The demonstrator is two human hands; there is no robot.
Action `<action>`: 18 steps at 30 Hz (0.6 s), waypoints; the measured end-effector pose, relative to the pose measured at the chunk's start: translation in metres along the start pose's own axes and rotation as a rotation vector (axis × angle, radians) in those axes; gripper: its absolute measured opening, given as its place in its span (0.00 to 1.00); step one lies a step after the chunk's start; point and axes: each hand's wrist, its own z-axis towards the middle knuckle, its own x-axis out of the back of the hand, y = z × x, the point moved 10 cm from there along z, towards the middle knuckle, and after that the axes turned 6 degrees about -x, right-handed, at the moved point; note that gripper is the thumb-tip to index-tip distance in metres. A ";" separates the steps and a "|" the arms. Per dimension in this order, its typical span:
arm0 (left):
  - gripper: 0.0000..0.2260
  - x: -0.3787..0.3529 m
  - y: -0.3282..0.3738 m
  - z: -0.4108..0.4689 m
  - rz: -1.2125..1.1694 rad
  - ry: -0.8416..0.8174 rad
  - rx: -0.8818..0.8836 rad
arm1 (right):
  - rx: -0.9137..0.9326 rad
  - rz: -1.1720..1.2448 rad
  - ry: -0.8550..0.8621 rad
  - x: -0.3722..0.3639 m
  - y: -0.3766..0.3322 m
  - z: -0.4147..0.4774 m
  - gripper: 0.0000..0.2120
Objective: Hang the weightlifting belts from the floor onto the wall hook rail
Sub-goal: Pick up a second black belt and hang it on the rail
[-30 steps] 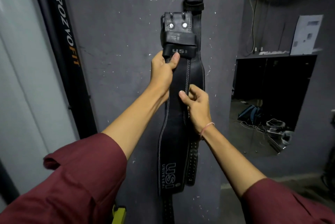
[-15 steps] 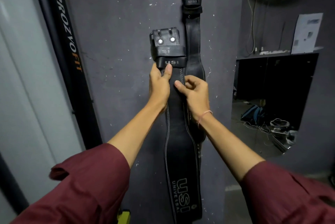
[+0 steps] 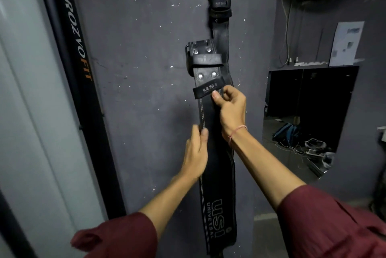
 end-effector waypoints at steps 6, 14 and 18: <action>0.14 0.040 0.037 0.092 -0.391 0.239 0.156 | -0.028 -0.080 -0.018 -0.003 0.026 -0.023 0.14; 0.13 0.067 0.024 0.128 -0.485 0.261 0.253 | -0.065 -0.071 -0.109 -0.016 0.035 -0.044 0.02; 0.07 0.077 0.038 0.119 -0.428 0.326 0.084 | -0.101 -0.070 -0.139 -0.020 0.035 -0.046 0.08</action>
